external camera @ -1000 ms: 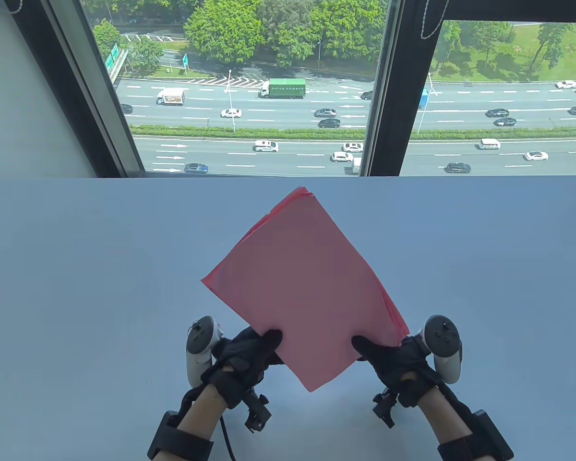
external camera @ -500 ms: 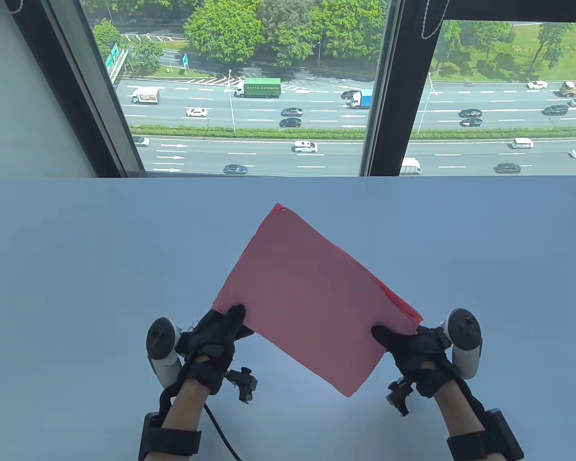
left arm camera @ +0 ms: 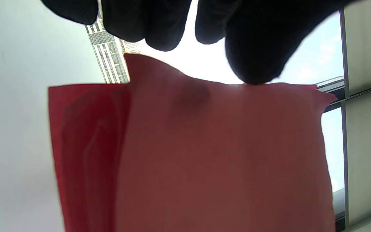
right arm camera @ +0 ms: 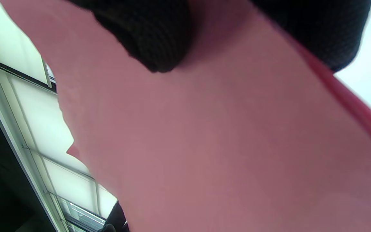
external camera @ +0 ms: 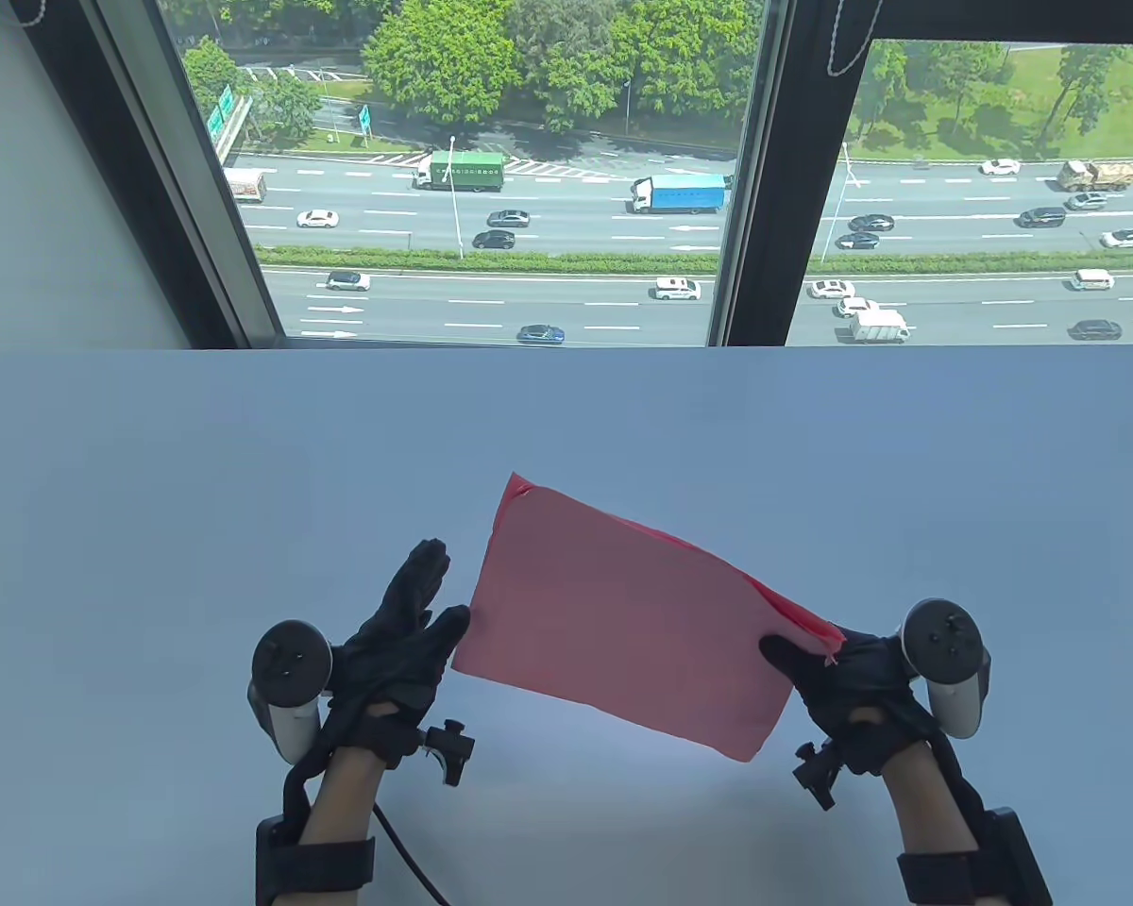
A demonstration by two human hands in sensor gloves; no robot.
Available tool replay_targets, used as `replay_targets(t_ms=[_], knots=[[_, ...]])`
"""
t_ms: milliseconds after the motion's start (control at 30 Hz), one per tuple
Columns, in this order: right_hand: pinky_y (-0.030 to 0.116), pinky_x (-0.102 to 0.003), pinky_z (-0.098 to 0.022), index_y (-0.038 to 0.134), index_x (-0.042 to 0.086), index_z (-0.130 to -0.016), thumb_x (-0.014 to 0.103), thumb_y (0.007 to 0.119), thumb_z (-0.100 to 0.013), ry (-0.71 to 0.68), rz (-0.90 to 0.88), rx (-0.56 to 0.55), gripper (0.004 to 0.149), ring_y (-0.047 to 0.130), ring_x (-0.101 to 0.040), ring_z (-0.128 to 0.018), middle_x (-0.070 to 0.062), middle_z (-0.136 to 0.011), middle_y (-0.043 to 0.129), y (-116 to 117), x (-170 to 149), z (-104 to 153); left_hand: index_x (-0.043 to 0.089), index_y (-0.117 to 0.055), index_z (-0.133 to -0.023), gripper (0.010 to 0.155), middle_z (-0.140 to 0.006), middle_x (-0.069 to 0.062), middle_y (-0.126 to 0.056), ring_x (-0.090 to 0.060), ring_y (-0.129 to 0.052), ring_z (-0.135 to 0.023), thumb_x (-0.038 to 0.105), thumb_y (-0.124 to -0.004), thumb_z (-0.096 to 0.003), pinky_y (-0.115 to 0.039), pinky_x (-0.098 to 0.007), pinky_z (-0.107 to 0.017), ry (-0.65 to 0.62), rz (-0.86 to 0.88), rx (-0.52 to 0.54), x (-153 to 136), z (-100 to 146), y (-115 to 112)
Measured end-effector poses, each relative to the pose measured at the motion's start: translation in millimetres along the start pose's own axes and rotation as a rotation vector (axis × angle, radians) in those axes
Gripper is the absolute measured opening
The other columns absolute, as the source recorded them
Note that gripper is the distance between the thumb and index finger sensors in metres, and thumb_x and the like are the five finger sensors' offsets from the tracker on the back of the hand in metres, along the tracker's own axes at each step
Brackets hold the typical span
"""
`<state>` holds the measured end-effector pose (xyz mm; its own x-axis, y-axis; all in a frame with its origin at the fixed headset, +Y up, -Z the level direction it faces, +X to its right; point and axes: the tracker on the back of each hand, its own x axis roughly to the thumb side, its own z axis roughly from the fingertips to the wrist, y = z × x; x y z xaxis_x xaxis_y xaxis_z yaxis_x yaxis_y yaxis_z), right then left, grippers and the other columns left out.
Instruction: Clip paper with binder clip (Left hand to clip)
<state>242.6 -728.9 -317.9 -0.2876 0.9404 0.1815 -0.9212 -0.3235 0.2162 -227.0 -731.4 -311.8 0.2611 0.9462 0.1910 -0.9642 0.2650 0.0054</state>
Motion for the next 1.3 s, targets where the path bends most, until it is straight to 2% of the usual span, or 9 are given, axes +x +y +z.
replay_targets(t_ms=[167,333,433,533,733,900,1100,1200,1300], knots=[[0.078,-0.058,-0.047,0.093,0.018,-0.085,0.025,0.084,-0.043,0.003,0.055,0.047,0.043,0.102,-0.038,-0.055,-0.011,-0.074,0.101,2.3,1.9,-0.1,0.032,-0.051,-0.113,0.083,-0.117,-0.011,-0.057,-0.042,-0.054,-0.106,0.050,-0.091,-0.0413,-0.054,-0.064,-0.069,-0.013,-0.066,-0.130,0.8,-2.1,-8.6],[0.077,-0.060,-0.048,0.093,0.018,-0.084,0.024,0.085,-0.043,-0.010,0.075,0.070,0.043,0.102,-0.038,-0.055,-0.011,-0.074,0.101,5.3,4.1,-0.1,0.029,-0.048,-0.113,0.088,-0.109,-0.009,-0.073,-0.040,-0.075,-0.097,0.049,-0.093,-0.0400,-0.065,-0.061,-0.065,0.005,-0.073,-0.218,-2.2,-4.0,-19.9],[0.077,-0.060,-0.048,0.094,0.018,-0.084,0.024,0.086,-0.043,-0.027,0.087,0.062,0.042,0.102,-0.038,-0.055,-0.011,-0.073,0.101,6.3,6.5,0.5,0.027,-0.058,-0.110,0.078,-0.098,-0.006,-0.088,-0.036,-0.089,-0.086,0.043,-0.092,-0.0417,-0.071,-0.058,-0.062,0.030,-0.031,-0.269,-5.2,-5.3,-24.1],[0.078,-0.059,-0.046,0.093,0.016,-0.084,0.024,0.086,-0.043,-0.060,0.125,0.047,0.042,0.104,-0.037,-0.051,-0.011,-0.069,0.103,7.2,10.4,1.7,0.027,-0.083,-0.096,0.052,-0.086,-0.005,-0.099,-0.034,-0.098,-0.075,0.037,-0.088,-0.0449,-0.077,-0.056,-0.057,0.037,-0.033,-0.336,-6.7,-5.3,-29.5],[0.080,-0.058,-0.045,0.091,0.013,-0.085,0.028,0.088,-0.043,-0.195,0.150,-0.065,0.044,0.105,-0.038,-0.051,-0.012,-0.069,0.104,8.9,23.5,6.8,0.028,-0.091,-0.088,0.044,-0.083,-0.004,-0.101,-0.034,-0.101,-0.072,0.034,-0.085,-0.0449,-0.078,-0.056,-0.055,-0.139,-0.111,-0.229,9.2,-1.8,-36.1],[0.077,-0.061,-0.048,0.081,0.015,-0.094,0.033,0.089,-0.043,-0.160,0.329,-0.002,0.055,0.100,-0.041,-0.062,-0.014,-0.081,0.096,20.0,18.8,5.4,0.030,-0.074,-0.102,0.059,-0.100,-0.005,-0.087,-0.038,-0.087,-0.088,0.039,-0.086,-0.0452,-0.071,-0.060,-0.062,-0.040,-0.273,-0.343,1.6,-1.2,-43.3],[0.079,-0.059,-0.046,0.087,0.013,-0.088,0.031,0.088,-0.043,-0.252,0.299,-0.104,0.049,0.103,-0.039,-0.056,-0.013,-0.076,0.100,20.6,27.4,8.7,0.028,-0.084,-0.095,0.051,-0.090,-0.007,-0.096,-0.035,-0.096,-0.078,0.035,-0.085,-0.0450,-0.075,-0.058,-0.058,-0.158,-0.294,-0.234,9.5,0.1,-45.1],[0.078,-0.060,-0.047,0.083,0.012,-0.091,0.029,0.087,-0.044,-0.159,0.353,0.015,0.050,0.102,-0.040,-0.059,-0.014,-0.079,0.097,29.1,18.7,5.0,0.027,-0.082,-0.097,0.050,-0.091,-0.007,-0.095,-0.036,-0.097,-0.077,0.033,-0.083,-0.0468,-0.074,-0.059,-0.059,-0.130,-0.324,-0.328,4.3,0.7,-50.8],[0.079,-0.060,-0.045,0.085,0.008,-0.089,0.028,0.087,-0.043,-0.210,0.298,-0.036,0.050,0.103,-0.040,-0.055,-0.016,-0.075,0.099,28.9,22.1,5.7,0.026,-0.084,-0.095,0.050,-0.088,-0.007,-0.097,-0.034,-0.100,-0.073,0.034,-0.083,-0.0458,-0.076,-0.057,-0.057,-0.180,-0.318,-0.260,7.9,0.9,-51.6]])
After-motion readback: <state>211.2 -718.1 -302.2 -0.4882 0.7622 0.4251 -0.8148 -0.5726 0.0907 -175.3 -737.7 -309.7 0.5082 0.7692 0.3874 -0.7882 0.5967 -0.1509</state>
